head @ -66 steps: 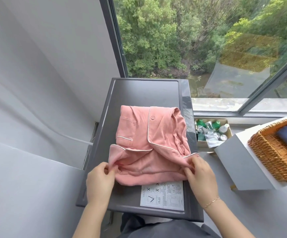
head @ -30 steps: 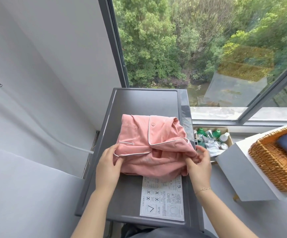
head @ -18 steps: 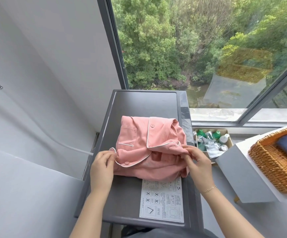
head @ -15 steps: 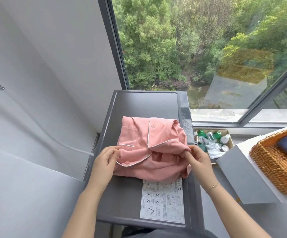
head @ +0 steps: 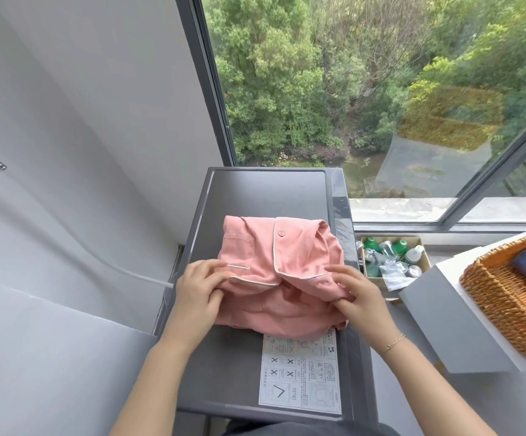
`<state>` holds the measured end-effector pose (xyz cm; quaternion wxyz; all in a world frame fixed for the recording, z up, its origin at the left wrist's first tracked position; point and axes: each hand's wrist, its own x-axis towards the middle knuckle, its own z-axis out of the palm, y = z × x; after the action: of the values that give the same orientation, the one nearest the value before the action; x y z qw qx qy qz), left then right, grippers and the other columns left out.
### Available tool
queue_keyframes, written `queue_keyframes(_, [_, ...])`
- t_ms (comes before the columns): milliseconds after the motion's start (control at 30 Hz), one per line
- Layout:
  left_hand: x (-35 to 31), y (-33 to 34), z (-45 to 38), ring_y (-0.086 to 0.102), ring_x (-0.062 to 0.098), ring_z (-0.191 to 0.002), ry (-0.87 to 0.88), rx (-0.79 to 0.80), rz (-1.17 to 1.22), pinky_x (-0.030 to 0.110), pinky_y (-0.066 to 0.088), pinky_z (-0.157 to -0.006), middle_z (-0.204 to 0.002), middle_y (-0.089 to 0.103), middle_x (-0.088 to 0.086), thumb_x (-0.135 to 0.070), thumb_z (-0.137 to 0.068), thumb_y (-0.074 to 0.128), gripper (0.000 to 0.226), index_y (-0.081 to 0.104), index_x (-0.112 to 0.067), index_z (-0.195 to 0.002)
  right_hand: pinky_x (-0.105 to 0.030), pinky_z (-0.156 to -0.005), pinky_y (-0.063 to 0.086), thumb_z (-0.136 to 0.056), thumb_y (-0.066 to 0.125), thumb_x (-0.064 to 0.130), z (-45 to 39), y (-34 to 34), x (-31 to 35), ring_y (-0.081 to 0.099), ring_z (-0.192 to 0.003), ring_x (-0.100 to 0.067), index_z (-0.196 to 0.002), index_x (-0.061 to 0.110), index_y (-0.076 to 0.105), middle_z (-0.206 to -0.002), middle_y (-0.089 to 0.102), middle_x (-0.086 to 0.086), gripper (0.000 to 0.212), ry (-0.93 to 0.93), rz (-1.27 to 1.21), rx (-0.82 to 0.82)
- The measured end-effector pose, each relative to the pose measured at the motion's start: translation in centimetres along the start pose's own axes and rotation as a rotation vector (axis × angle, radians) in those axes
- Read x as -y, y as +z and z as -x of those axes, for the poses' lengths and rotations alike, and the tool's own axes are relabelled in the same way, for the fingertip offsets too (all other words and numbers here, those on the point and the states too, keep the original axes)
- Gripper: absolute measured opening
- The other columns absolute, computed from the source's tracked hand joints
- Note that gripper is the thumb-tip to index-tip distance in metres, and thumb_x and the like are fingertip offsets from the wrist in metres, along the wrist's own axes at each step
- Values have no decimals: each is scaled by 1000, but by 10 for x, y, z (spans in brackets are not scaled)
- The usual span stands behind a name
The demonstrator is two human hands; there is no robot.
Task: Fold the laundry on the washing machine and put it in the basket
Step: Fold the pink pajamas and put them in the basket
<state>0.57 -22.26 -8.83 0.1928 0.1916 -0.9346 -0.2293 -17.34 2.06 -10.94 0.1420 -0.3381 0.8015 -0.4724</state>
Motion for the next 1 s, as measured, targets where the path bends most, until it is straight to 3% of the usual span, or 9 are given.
queue_keyframes(133, [-18, -18, -13, 54, -2, -103, -137, 201, 444, 13, 40, -90, -104, 61, -25, -7, -85, 47, 46, 63, -47, -100, -11, -73, 44, -81, 59, -4, -5, -2, 9, 61, -84, 5, -98, 30, 70, -84, 65, 35, 40, 89, -35, 217])
queue_keyframes(233, [-20, -16, -27, 62, 10, -99, -352, 228, 760, 26, 46, -91, -102, 70, -6, -7, -98, 49, 31, 64, -30, -112, -15, -67, 46, -89, 55, -3, -13, -10, 5, 61, -77, -2, -93, 19, 72, -84, 72, 10, 28, 257, -404, 112])
queue_keyframes(333, [-15, -6, -39, 62, 24, -106, -563, 220, 1060, 31, 50, -92, -112, 68, 14, -18, -99, 47, 25, 64, -10, -115, -20, -62, 55, -88, 58, 16, -25, -10, 1, 69, -80, -13, -115, 4, 63, -105, 69, -17, 30, 434, -870, 100])
queue_keyframes(500, [-19, 5, -64, 69, 18, -94, -769, 109, 1636, 31, 54, -90, -104, 69, 16, -23, -86, 57, 31, 68, -3, -107, -26, -77, 58, -82, 54, 23, -48, 2, 12, 71, -82, -14, -98, 7, 72, -93, 72, -11, 29, 627, -1408, 6])
queue_keyframes(600, [-18, 13, -63, 65, 17, -101, -722, 117, 1359, 30, 53, -93, -115, 65, 13, -23, -93, 57, 30, 61, -7, -118, -23, -76, 57, -93, 49, 19, -59, 10, 14, 70, -81, -11, -108, 7, 62, -95, 71, -12, 23, 610, -1431, -119])
queue_keyframes(700, [-6, 17, -43, 58, 19, -111, -672, 135, 454, 37, 49, -94, -115, 61, 3, -48, -70, 72, 50, 58, -23, -110, -17, -72, 53, -93, 56, 8, -51, 12, 4, 64, -88, -14, -111, 9, 58, -104, 64, -13, 18, 552, -739, -148])
queue_keyframes(767, [-2, 16, -21, 54, 24, -106, -665, 10, 144, 42, 45, -93, -111, 55, 5, -51, -62, 77, 62, 56, -20, -112, -20, -74, 48, -87, 68, 17, -34, 8, -4, 60, -95, -15, -113, 13, 54, -104, 60, -3, 30, 549, -391, -183])
queue_keyframes(833, [-9, 14, -1, 50, 21, -96, -705, -47, 100, 36, 42, -84, -103, 50, 3, -45, -68, 81, 58, 50, -18, -109, -24, -69, 45, -81, 74, 29, -14, 3, -3, 59, -87, -12, -109, 16, 54, -97, 59, 1, 36, 591, -244, -246])
queue_keyframes(1000, [-14, 17, 19, 66, 24, -85, -903, 327, 201, 36, 51, -77, -80, 67, -1, -55, -78, 65, 41, 61, -15, -84, -22, -39, 43, -86, 69, 24, 11, 18, 3, 53, -41, -7, -88, -6, 61, -62, 56, -8, 31, 745, -377, -72])
